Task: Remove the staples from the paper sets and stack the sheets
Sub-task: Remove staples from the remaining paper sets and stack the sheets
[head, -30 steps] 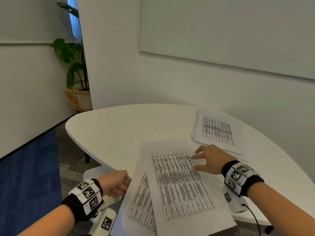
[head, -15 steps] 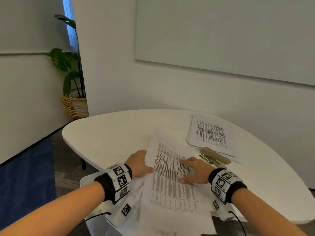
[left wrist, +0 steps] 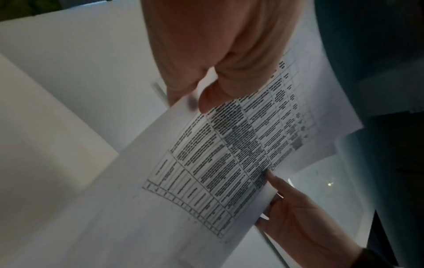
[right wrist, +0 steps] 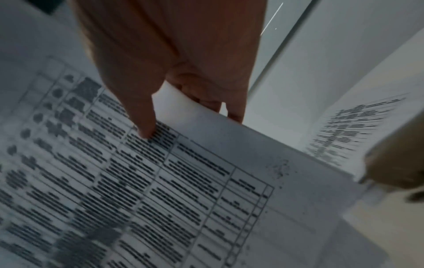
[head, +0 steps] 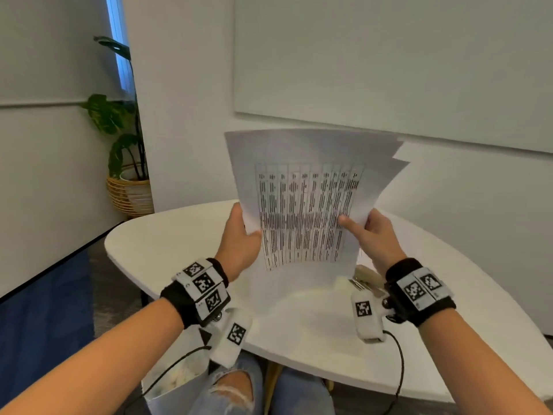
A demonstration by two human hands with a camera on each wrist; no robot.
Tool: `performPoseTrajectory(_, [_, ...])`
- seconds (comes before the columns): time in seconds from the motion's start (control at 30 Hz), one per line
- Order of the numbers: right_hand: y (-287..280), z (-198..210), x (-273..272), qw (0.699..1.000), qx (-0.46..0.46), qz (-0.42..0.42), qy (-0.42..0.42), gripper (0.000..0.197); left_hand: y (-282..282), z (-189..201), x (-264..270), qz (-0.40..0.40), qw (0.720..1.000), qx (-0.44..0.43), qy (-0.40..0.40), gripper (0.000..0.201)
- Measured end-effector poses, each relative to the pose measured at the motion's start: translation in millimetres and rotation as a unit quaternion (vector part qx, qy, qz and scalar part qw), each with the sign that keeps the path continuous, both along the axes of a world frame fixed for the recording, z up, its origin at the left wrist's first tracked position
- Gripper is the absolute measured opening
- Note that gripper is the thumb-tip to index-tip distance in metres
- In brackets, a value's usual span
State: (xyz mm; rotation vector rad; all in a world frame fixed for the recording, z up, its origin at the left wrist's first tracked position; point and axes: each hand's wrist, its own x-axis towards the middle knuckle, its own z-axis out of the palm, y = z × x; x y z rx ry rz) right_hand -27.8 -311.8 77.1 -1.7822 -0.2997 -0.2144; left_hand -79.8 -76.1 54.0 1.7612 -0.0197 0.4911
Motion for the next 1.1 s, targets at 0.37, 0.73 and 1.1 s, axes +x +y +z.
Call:
performPoseTrajectory(0.37, [-0.7, 12.4, 6.0, 0.999, -0.025, 0.028, 0.003, 0.037, 0.5, 23.7, 14.3, 0.043, 0.998, -0.004, -0.052, 0.028])
performPoseTrajectory(0.73, [-3.8, 21.1, 3.7, 0.999, -0.029, 0.037, 0.007, 0.046, -7.5, 31.4, 18.2, -0.023, 0.996, 0.015, -0.082, 0.039])
performPoseTrajectory(1.1, [6.6, 31.4, 2.6, 0.997, 0.056, 0.028, -0.037, 0.056, -11.2, 39.4, 23.1, 0.034, 0.994, -0.01, -0.107, 0.031])
